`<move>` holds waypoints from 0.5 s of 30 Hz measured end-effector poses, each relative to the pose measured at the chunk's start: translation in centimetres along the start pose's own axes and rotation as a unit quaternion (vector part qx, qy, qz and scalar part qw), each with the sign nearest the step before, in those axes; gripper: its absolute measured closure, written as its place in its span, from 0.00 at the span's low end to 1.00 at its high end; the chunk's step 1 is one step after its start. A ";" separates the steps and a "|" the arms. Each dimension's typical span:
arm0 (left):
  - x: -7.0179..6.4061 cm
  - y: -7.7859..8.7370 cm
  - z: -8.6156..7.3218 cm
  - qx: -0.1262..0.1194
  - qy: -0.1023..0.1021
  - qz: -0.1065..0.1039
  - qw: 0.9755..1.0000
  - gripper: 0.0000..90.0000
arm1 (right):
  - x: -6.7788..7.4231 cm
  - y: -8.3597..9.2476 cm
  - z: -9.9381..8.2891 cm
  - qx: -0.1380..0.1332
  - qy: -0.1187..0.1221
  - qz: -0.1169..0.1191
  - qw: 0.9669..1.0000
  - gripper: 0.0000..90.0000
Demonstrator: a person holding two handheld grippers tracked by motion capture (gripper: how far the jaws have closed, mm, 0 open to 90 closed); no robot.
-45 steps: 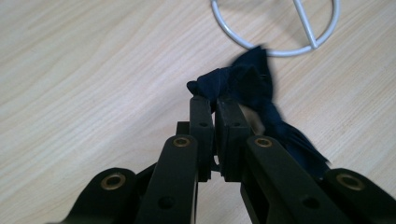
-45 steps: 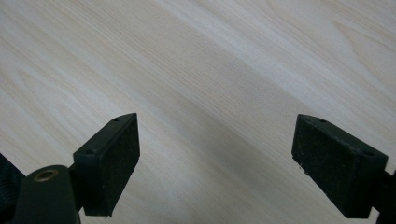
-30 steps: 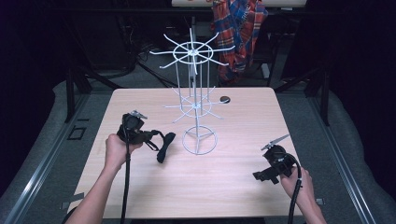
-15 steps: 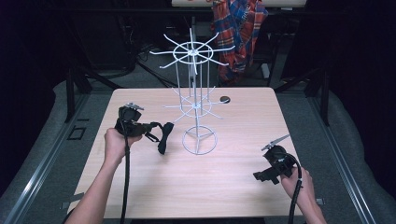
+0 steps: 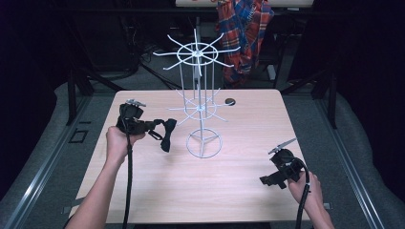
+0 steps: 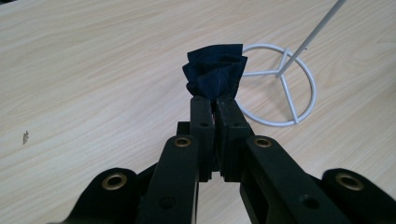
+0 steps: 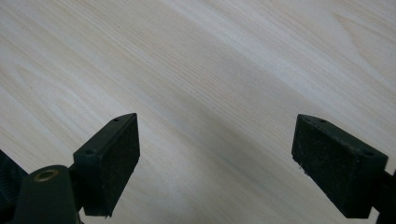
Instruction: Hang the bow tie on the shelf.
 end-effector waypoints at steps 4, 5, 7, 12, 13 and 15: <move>-0.2 0.4 0.5 -0.007 0.002 -0.001 1.000 0.97 | 0.0 0.1 -0.1 0.005 0.006 -0.001 1.000 0.17; -0.3 0.4 0.6 -0.007 0.000 -0.002 1.000 0.97 | 0.0 0.0 0.0 -0.001 0.003 0.003 1.000 0.17; -0.4 0.5 0.9 -0.009 0.001 -0.001 1.000 0.97 | 0.0 -0.1 -0.1 0.005 0.004 0.005 1.000 0.17; -0.5 0.8 1.5 -0.012 0.001 -0.001 1.000 0.97 | 0.2 -0.1 0.0 0.003 0.004 0.013 1.000 0.17; -0.5 0.9 1.6 -0.014 0.000 0.000 1.000 0.97 | 0.2 -0.1 0.0 0.002 0.006 0.012 1.000 0.17; -0.7 1.1 1.9 -0.015 -0.001 0.000 1.000 0.97 | 0.1 -0.1 0.0 0.003 0.004 0.012 1.000 0.17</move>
Point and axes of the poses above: each handheld gripper's, and its own axes: y roughly backward along the jaws, z roughly out of its top, x roughly to its left, the point moved 5 cm from there along -y, roughly forward along the jaws, and after that the axes turned 12 degrees about y, right-handed, at the moved point
